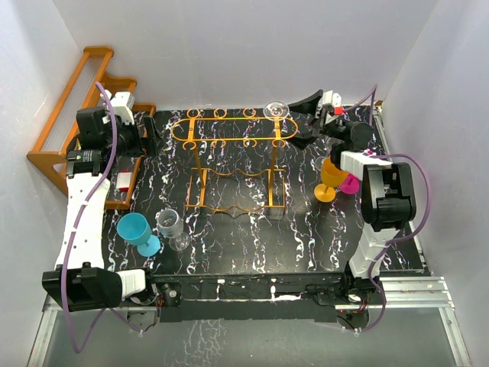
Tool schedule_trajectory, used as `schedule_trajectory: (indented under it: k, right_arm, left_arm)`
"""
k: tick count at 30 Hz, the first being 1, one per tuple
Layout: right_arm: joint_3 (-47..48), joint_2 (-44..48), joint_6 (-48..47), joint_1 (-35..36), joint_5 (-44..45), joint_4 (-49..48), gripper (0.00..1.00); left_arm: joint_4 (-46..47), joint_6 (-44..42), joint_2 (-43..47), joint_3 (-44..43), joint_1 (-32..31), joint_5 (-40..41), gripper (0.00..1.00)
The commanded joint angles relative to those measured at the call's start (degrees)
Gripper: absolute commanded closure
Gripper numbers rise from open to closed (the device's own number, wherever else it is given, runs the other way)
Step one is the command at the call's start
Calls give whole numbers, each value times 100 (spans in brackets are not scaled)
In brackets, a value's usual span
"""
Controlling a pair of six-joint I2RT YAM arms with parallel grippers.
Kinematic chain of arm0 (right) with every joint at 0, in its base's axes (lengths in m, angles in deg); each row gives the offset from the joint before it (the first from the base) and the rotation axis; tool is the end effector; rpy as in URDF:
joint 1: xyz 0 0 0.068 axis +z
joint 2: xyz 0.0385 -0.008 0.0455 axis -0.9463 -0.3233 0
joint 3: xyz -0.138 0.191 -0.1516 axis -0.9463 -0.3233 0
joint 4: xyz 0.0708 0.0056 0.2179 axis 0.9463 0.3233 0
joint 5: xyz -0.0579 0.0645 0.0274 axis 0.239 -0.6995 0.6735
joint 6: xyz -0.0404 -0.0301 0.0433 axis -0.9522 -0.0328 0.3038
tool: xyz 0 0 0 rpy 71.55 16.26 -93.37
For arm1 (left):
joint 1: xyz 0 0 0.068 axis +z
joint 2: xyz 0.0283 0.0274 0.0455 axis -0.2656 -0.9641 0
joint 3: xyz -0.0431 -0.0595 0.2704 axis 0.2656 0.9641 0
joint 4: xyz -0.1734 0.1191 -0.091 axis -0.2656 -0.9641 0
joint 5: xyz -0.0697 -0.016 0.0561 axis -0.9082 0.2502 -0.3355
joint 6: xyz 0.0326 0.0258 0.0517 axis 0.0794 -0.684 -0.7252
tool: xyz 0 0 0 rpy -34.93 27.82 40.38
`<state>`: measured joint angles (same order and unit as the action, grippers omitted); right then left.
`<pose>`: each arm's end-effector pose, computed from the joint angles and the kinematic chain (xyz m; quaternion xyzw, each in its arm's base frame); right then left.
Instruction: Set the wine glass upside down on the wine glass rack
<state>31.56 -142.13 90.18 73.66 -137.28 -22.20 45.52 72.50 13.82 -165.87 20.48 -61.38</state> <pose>0.3654 0.0659 0.3414 -0.4544 0.4284 0.4177 0.6599 0.2416 0.0019 0.4076 0.0592 0.8332 -0.1386 0.5320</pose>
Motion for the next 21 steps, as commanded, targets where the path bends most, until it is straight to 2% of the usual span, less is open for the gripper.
schedule_trajectory:
  k: [1,6,11,13,17,21]
  right_arm:
    - [-3,517,-346,-225,13,-821,2]
    - [-297,974,-835,-496,46,-218,2]
    - [-803,1593,-1576,-715,562,537,1]
    - [-988,1975,-2416,-721,1043,1583,1]
    - [-647,2708,-3820,-659,2703,4739,1]
    - [-616,3523,-3875,-627,3741,6104,1]
  left_arm:
    - [-81,5,93,-133,18,-146,3]
    - [-121,-45,93,-166,24,-78,3]
    - [-229,-75,89,-286,28,75,3]
    - [-289,-100,91,-366,30,151,3]
    - [-479,-168,85,-581,73,262,3]
    - [-639,-157,63,-781,205,210,3]
